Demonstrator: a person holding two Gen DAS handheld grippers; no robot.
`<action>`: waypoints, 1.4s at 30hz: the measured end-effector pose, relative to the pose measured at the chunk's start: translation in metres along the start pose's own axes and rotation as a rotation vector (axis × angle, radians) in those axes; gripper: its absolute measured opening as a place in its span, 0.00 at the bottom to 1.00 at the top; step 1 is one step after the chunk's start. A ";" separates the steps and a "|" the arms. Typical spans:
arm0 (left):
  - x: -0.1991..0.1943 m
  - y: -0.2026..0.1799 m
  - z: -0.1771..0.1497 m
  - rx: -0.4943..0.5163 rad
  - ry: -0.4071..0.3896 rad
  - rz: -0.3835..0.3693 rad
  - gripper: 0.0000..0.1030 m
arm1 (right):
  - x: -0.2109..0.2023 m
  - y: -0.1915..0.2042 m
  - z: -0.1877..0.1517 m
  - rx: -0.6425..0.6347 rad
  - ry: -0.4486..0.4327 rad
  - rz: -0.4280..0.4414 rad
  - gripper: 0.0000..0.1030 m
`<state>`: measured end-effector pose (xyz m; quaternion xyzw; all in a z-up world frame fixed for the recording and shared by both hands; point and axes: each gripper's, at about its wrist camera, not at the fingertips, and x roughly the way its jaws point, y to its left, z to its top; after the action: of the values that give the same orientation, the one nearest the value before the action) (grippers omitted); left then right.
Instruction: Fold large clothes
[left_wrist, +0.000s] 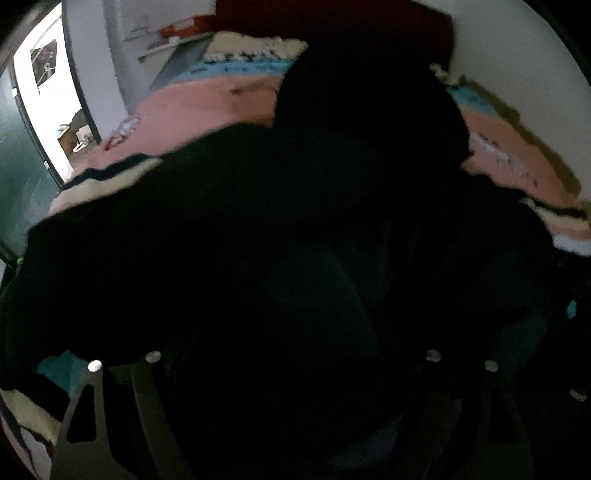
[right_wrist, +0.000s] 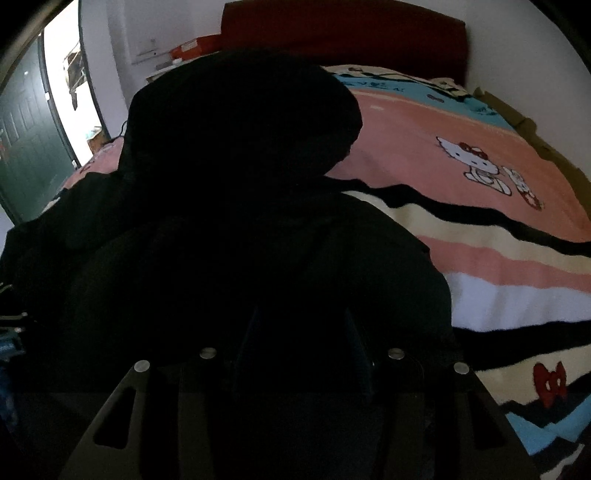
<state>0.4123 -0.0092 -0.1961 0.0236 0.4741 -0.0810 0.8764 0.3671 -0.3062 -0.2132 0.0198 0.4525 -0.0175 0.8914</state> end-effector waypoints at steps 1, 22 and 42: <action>-0.005 0.001 0.001 0.000 -0.018 0.003 0.81 | -0.005 -0.003 0.000 0.014 -0.009 0.004 0.46; -0.085 0.066 -0.030 -0.103 -0.079 -0.055 0.81 | -0.090 0.008 -0.034 0.106 -0.015 -0.045 0.55; -0.138 0.355 -0.149 -0.722 -0.125 -0.094 0.81 | -0.222 0.044 -0.106 0.175 -0.055 -0.126 0.57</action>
<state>0.2736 0.3745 -0.1751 -0.3140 0.4184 0.0501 0.8508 0.1535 -0.2534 -0.0957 0.0687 0.4248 -0.1135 0.8955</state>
